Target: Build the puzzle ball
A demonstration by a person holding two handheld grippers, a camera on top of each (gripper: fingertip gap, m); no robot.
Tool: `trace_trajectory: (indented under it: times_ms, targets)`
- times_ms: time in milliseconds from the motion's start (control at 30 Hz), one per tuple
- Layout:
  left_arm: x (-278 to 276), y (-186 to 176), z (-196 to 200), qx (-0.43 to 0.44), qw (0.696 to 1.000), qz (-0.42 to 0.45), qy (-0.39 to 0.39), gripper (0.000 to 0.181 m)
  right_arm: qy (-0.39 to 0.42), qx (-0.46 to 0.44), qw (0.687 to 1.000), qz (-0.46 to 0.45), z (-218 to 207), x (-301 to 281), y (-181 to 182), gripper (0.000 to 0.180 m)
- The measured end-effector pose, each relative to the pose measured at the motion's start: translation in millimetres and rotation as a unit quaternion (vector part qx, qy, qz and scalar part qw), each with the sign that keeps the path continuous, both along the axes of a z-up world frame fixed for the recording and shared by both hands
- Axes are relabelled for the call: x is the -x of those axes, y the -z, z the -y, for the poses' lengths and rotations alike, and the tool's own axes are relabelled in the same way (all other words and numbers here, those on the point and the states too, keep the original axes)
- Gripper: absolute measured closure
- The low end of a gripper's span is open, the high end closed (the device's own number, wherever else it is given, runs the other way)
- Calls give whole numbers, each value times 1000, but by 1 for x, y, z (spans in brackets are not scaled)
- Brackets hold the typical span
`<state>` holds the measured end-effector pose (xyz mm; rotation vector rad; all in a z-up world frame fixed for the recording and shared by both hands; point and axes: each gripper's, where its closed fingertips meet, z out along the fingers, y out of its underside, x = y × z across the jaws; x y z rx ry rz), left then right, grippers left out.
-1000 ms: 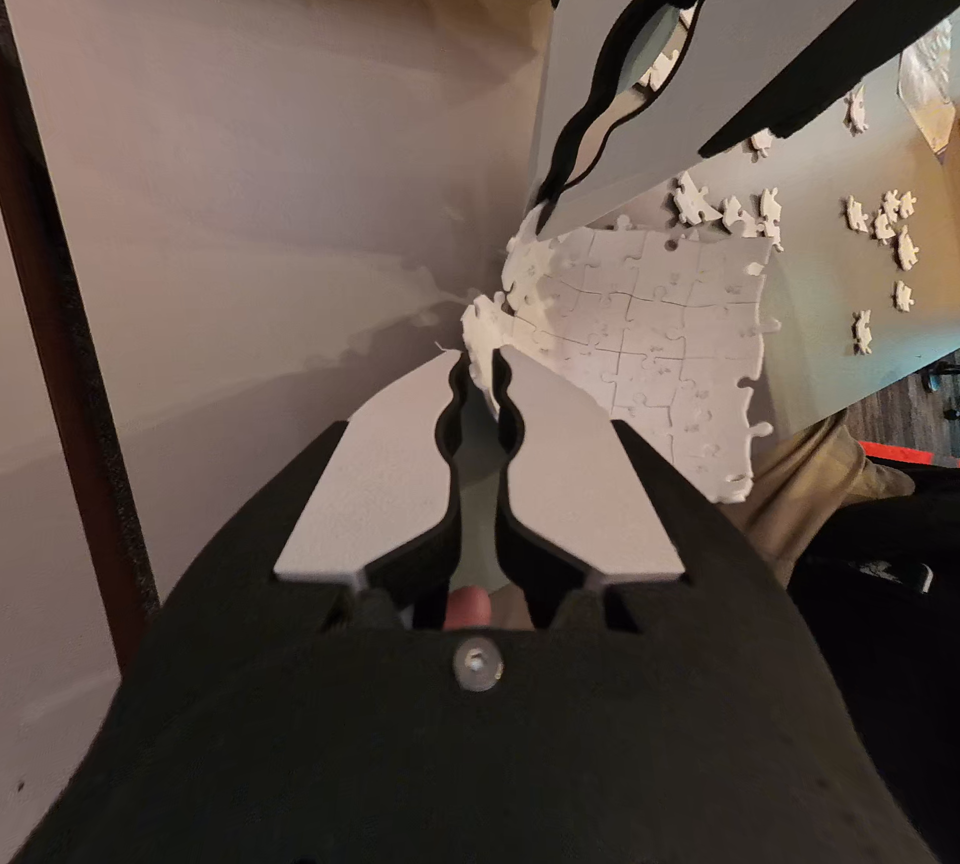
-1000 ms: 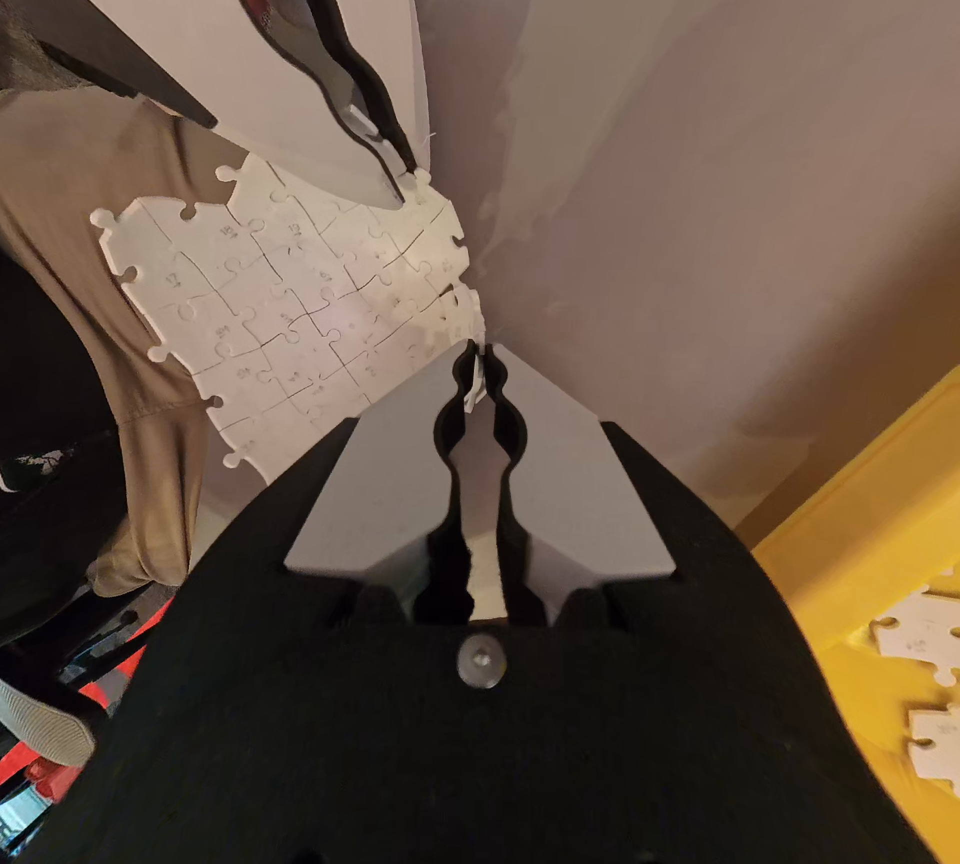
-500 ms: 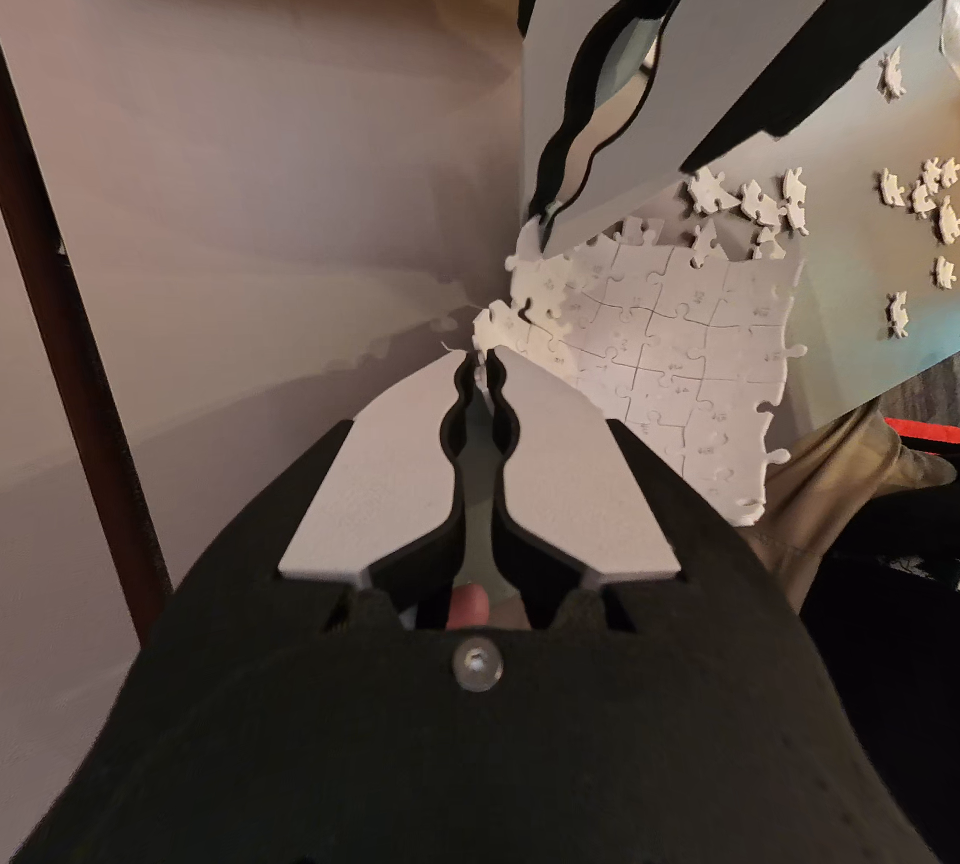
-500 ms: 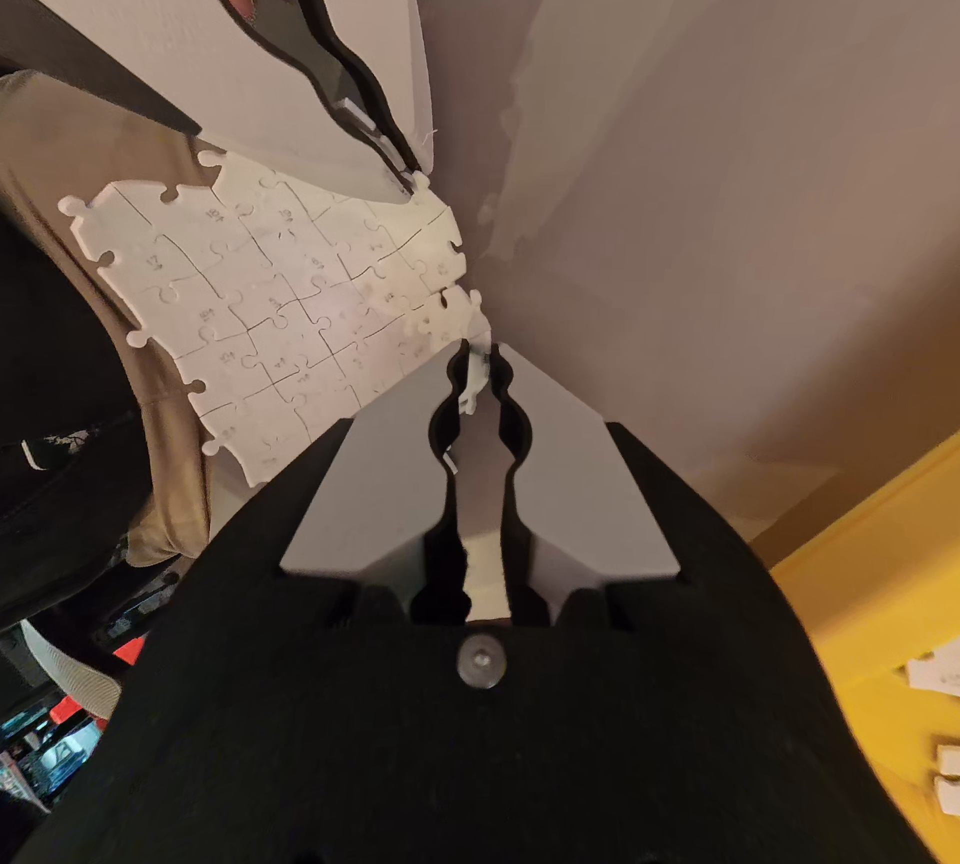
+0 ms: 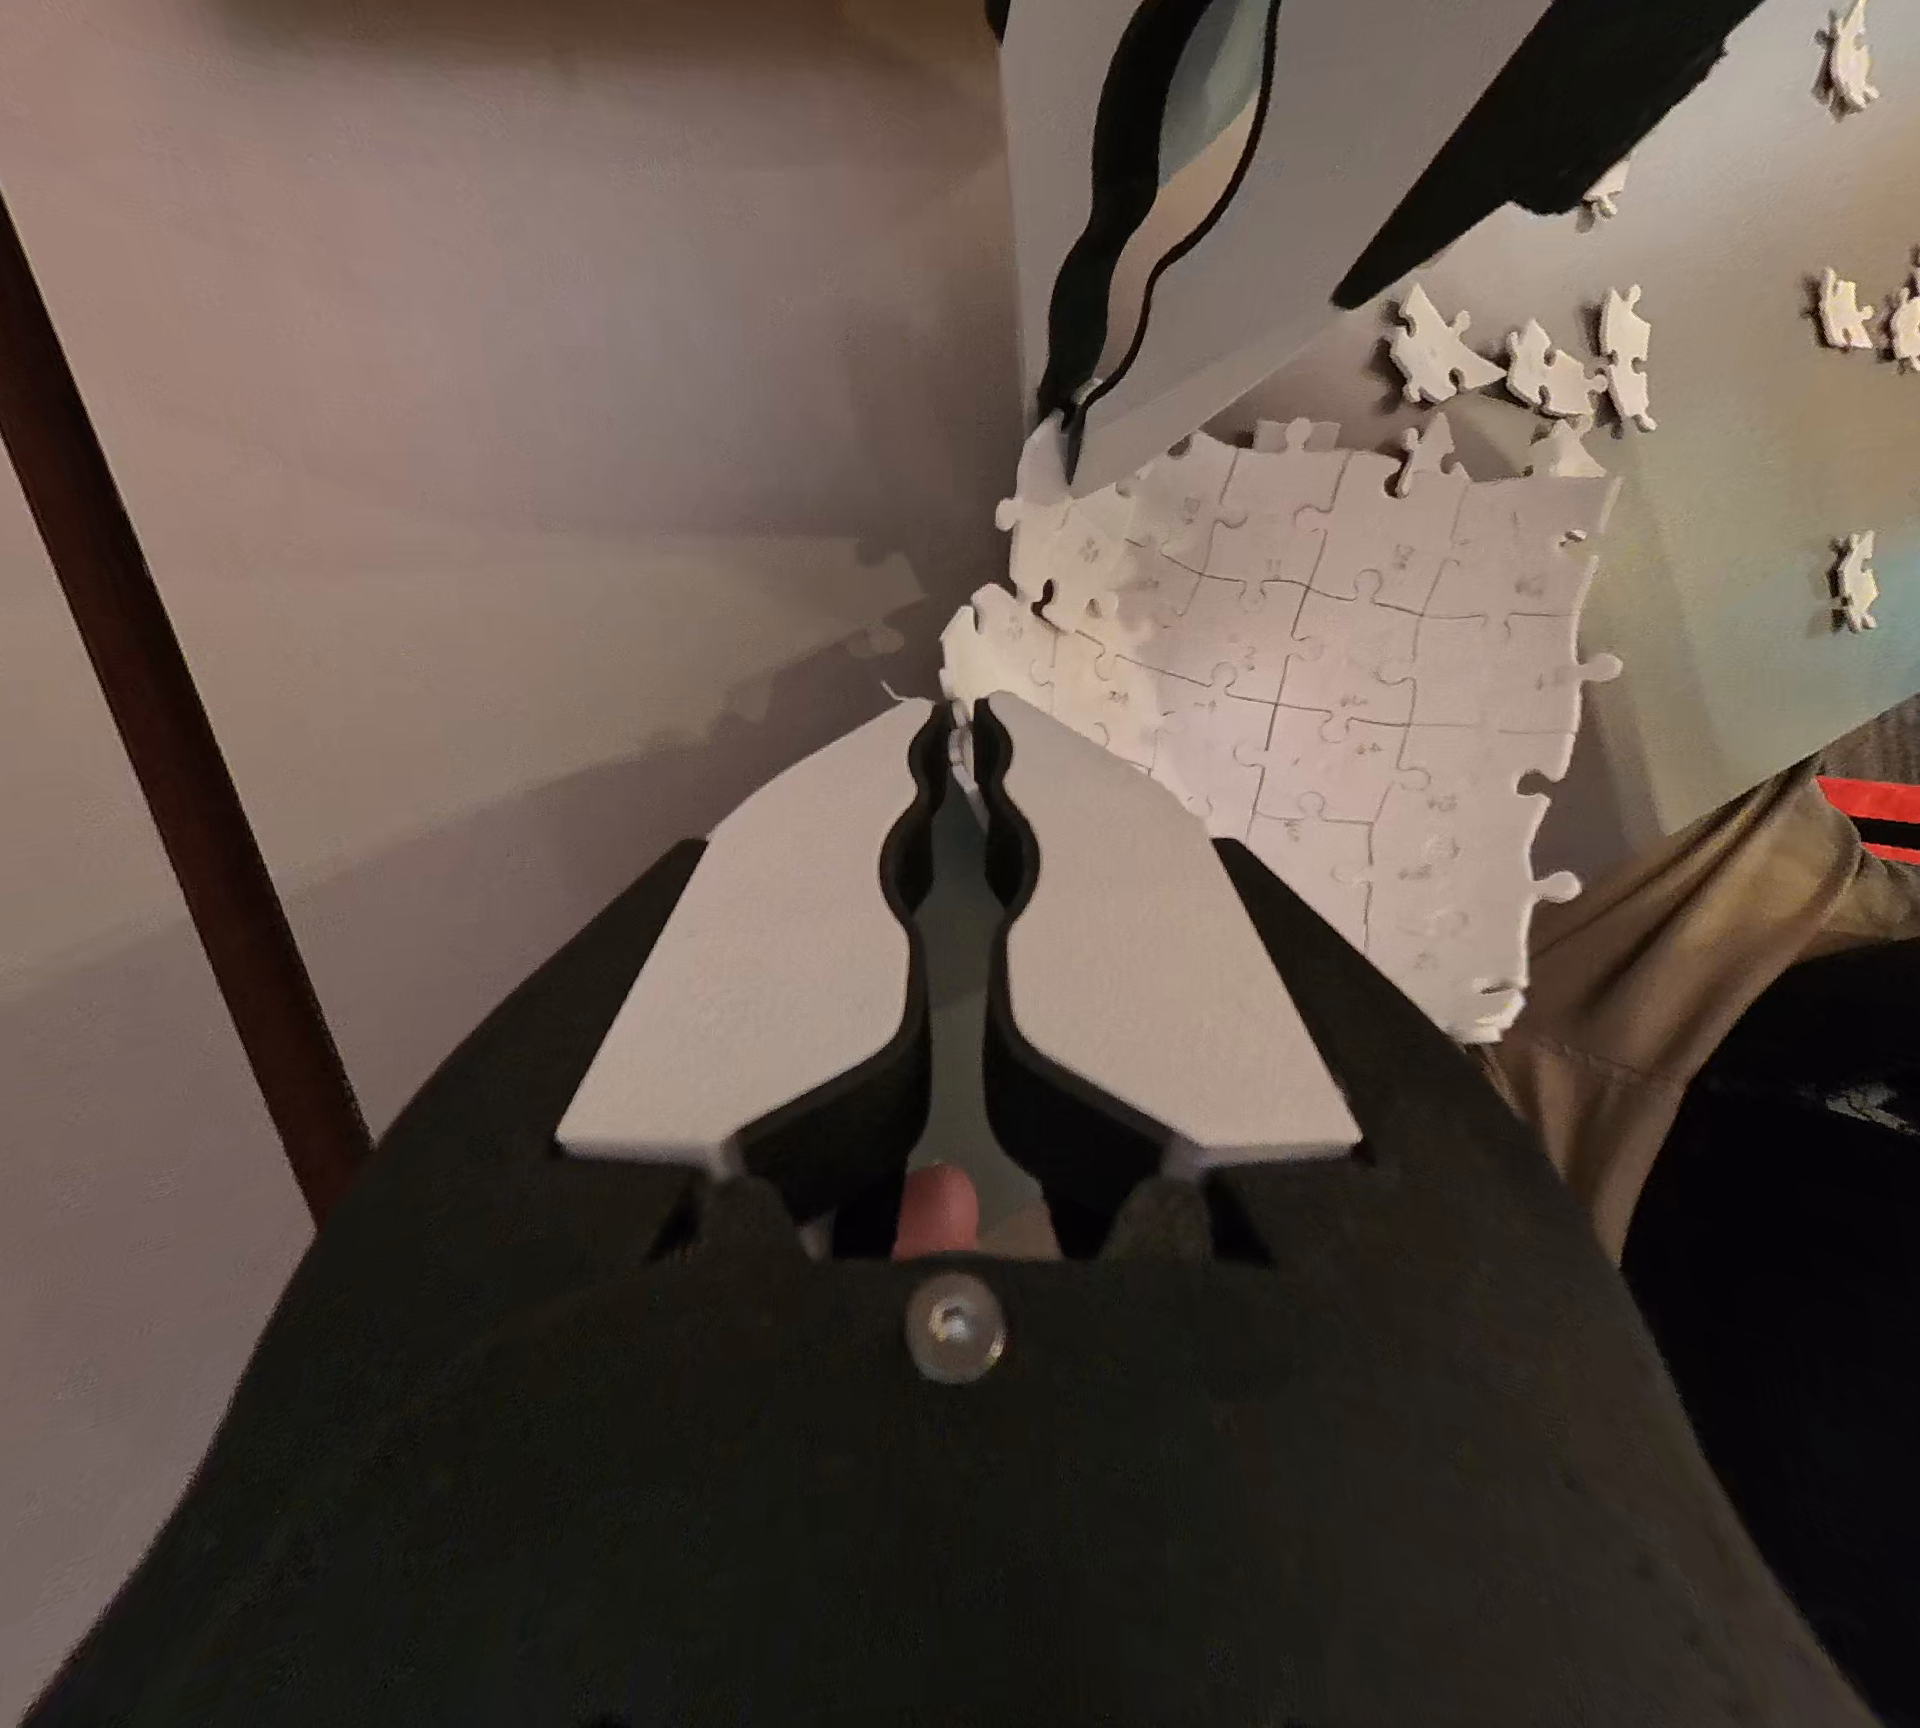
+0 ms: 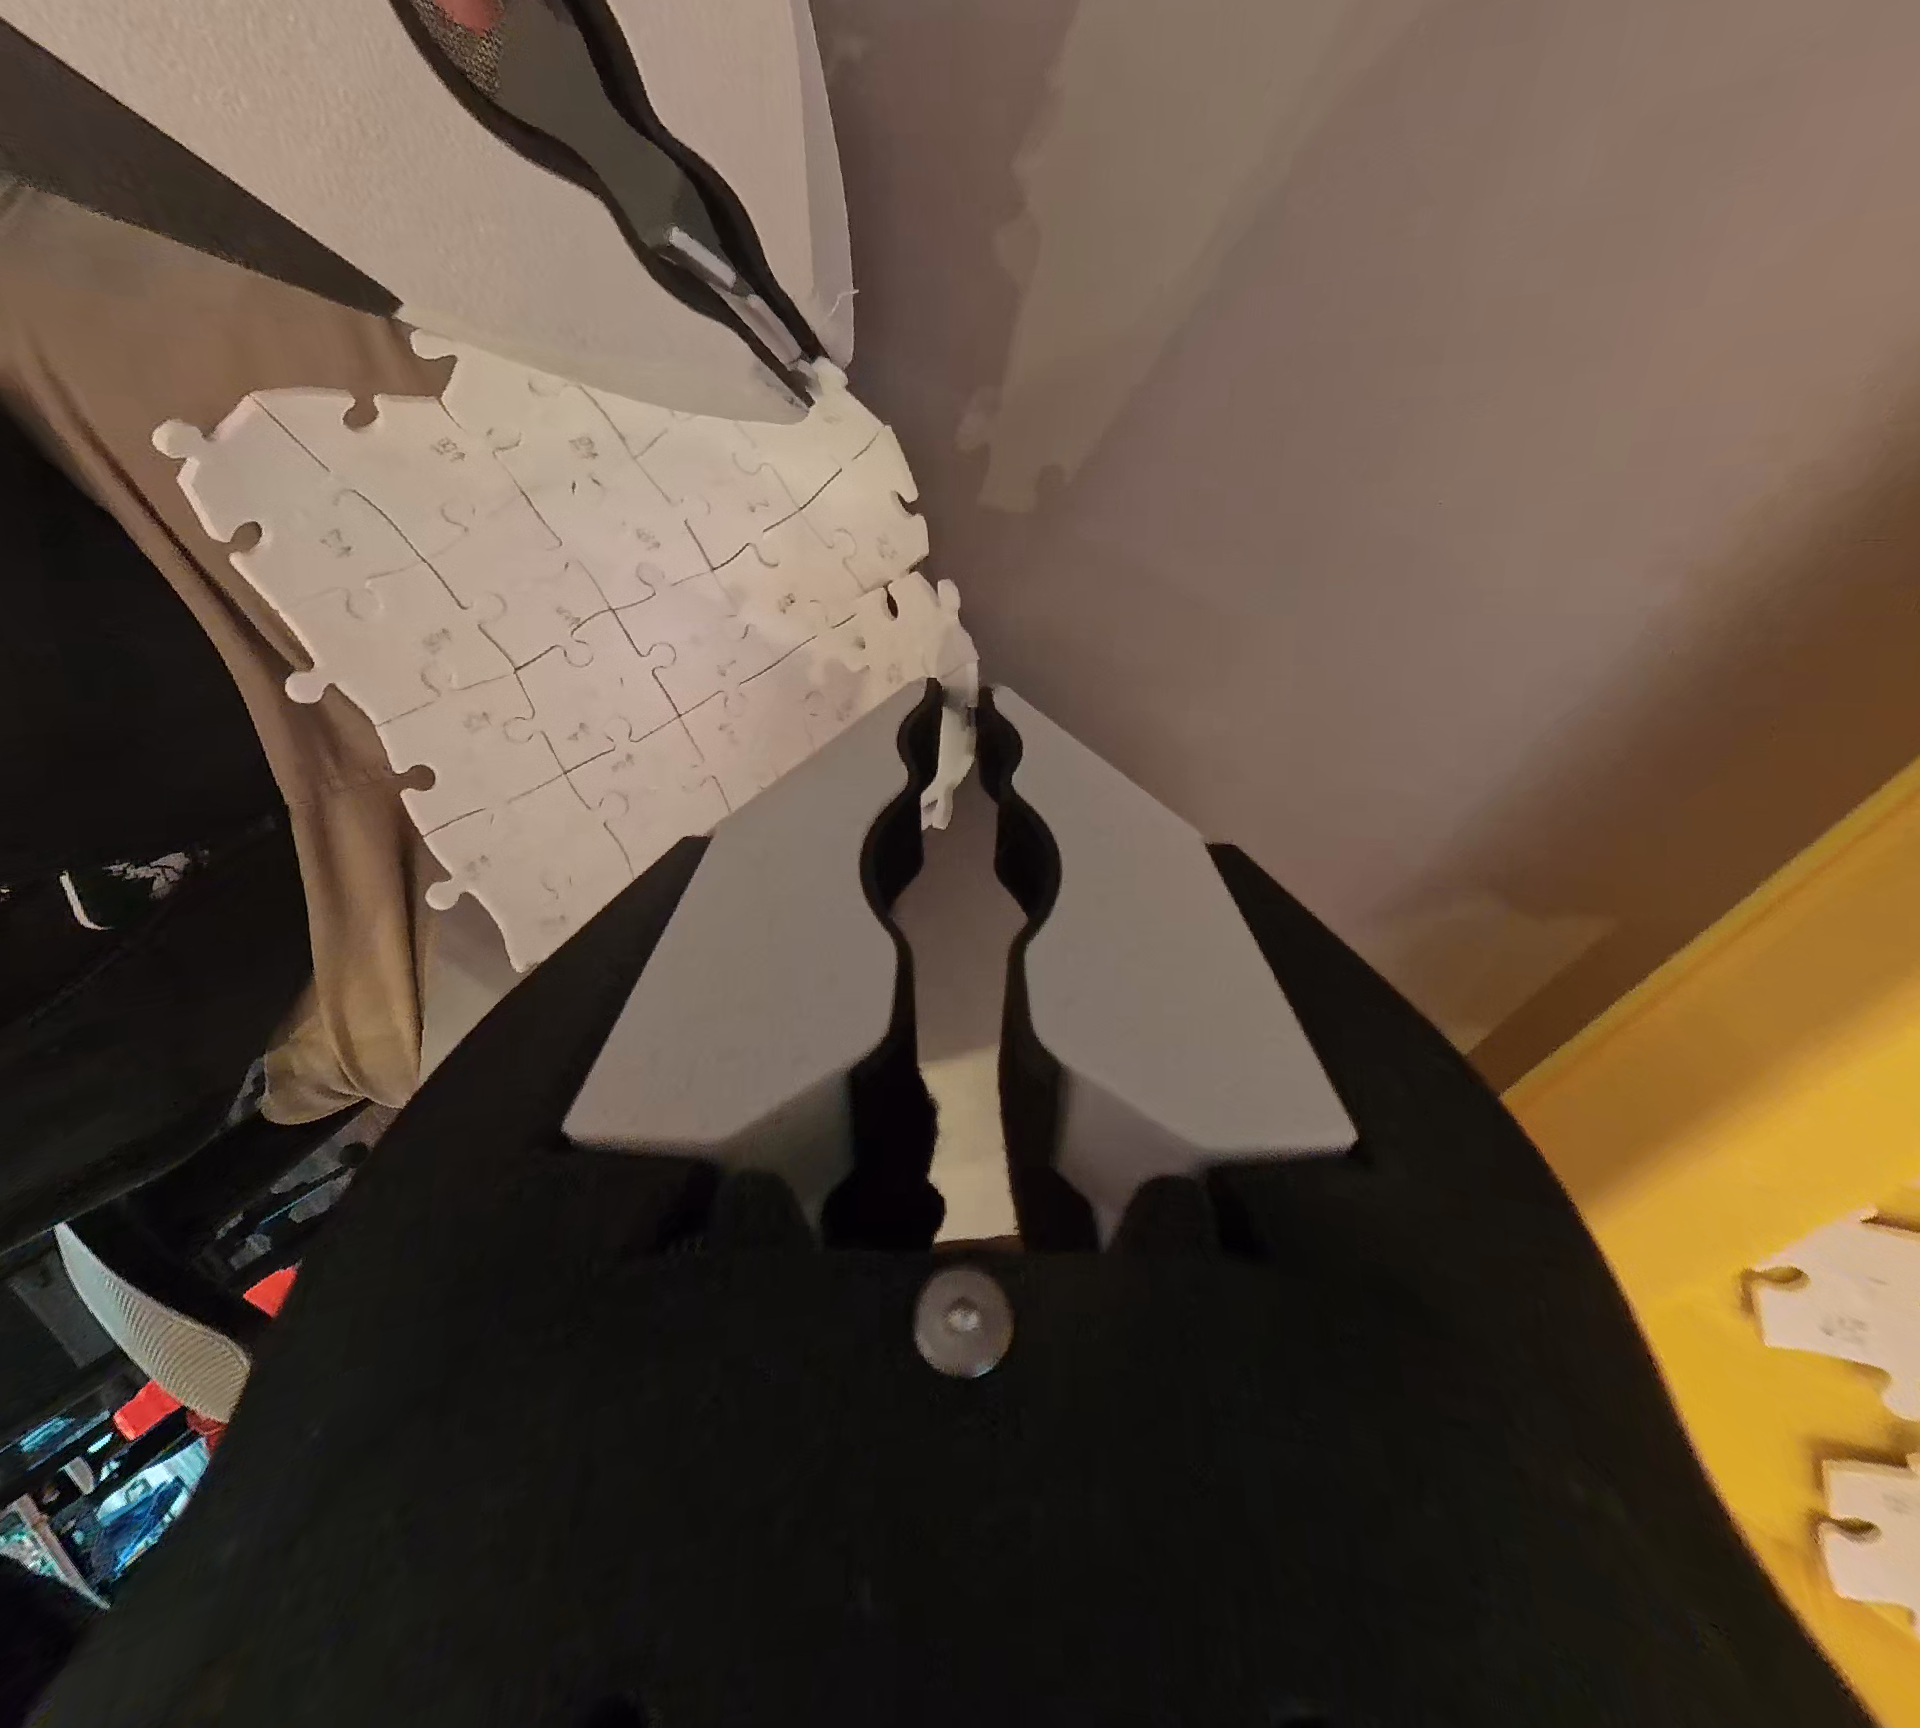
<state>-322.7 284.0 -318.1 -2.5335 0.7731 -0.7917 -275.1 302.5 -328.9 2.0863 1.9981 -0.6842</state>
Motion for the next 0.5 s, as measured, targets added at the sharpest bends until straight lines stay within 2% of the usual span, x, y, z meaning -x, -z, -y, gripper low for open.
trace_trajectory:
  times_ms: [500]
  targets:
    - [0, 3, -8, 0, 999, -18, 26, 177, -18, 7, 1000, 20, -15, -1, 1, 175]
